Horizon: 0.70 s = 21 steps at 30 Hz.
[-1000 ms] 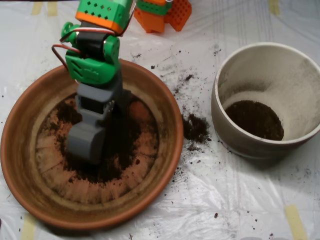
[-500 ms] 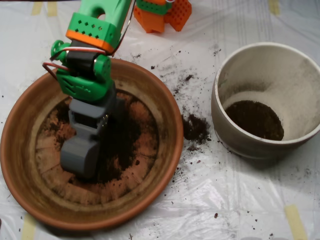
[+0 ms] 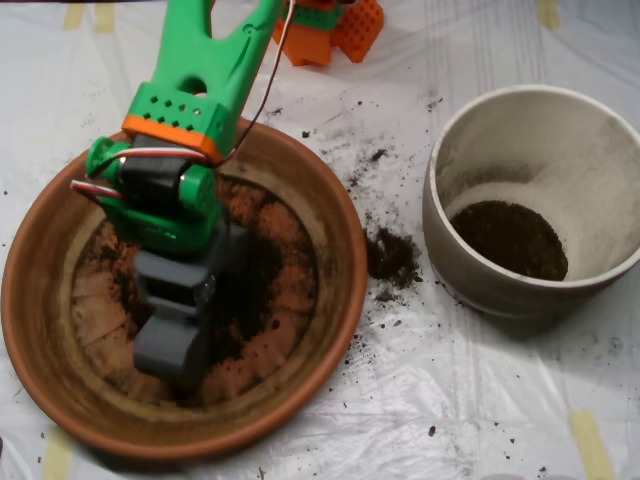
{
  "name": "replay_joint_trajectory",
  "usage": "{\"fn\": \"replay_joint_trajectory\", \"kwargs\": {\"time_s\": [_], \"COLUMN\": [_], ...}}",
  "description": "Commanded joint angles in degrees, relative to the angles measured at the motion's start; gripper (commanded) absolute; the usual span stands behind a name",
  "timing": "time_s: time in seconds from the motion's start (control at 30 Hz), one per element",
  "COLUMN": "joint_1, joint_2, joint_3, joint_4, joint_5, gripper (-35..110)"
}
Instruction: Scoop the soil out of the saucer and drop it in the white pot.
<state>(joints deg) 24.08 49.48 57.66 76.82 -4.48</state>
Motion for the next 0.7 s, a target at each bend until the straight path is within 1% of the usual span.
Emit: {"fn": "replay_joint_trajectory", "kwargs": {"time_s": [0.0,0.07,0.3,0.4,0.5,0.57,0.67], "joint_1": [-1.76,-1.41,-2.11,-3.34,-5.54,-7.29,-10.11], "joint_2": [1.32,3.52,17.84,25.66,37.35,45.7,54.67], "joint_3": [-0.97,2.2,21.36,30.15,40.78,46.32,48.52], "joint_4": [0.18,-2.2,-14.94,-20.04,-25.14,-26.46,-23.73], "joint_5": [-1.05,-1.23,-3.08,-4.39,-5.98,-6.68,-7.12], "gripper": [14,12,0,-1,-1,-1,-1]}}
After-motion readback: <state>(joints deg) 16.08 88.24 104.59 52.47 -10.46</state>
